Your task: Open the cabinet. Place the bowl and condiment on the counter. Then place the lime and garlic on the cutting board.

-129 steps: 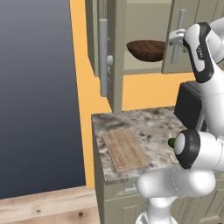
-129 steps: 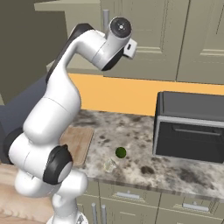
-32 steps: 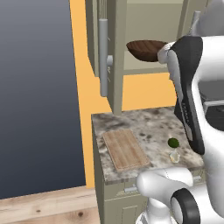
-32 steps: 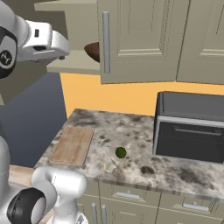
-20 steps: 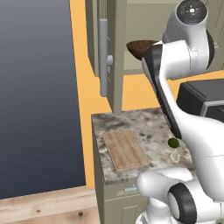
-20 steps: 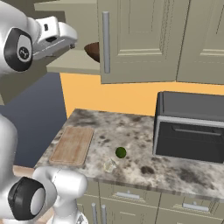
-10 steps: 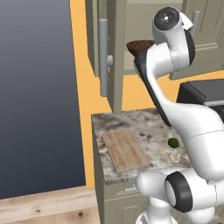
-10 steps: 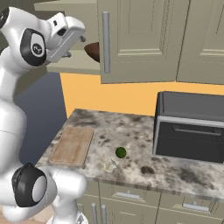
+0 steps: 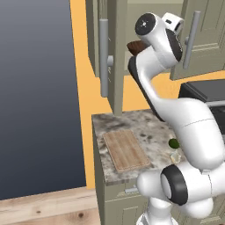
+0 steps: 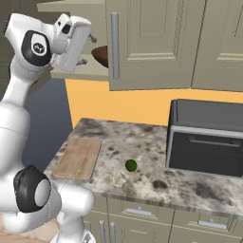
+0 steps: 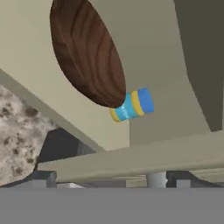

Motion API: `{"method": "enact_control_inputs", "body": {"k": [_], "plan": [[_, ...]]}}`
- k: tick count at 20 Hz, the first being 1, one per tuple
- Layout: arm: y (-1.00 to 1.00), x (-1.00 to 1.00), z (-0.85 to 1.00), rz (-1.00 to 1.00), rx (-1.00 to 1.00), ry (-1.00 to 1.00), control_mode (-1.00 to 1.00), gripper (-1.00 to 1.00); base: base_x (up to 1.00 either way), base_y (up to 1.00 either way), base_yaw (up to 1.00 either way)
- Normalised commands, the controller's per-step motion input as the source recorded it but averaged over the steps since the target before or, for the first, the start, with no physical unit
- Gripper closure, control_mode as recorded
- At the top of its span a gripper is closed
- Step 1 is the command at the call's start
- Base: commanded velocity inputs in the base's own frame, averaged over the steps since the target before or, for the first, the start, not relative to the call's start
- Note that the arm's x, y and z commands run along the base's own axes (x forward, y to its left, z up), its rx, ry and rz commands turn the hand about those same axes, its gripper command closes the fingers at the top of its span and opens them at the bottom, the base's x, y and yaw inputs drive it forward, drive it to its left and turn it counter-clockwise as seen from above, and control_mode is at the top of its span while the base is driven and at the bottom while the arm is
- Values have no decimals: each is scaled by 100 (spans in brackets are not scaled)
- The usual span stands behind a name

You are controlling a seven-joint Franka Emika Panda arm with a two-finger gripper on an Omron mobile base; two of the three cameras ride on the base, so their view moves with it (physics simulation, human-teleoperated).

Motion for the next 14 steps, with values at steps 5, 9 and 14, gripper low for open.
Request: {"method": "enact_control_inputs", "body": {"k": [5,9,14], "plan": [[-7,35,0,-25,-27,16,-100,-100,0,0,0],[-28,11,0,-31,-10,6,-100,-100,0,0,0],[-17,9,0,-28,-7,1,-100,-100,0,0,0]]}}
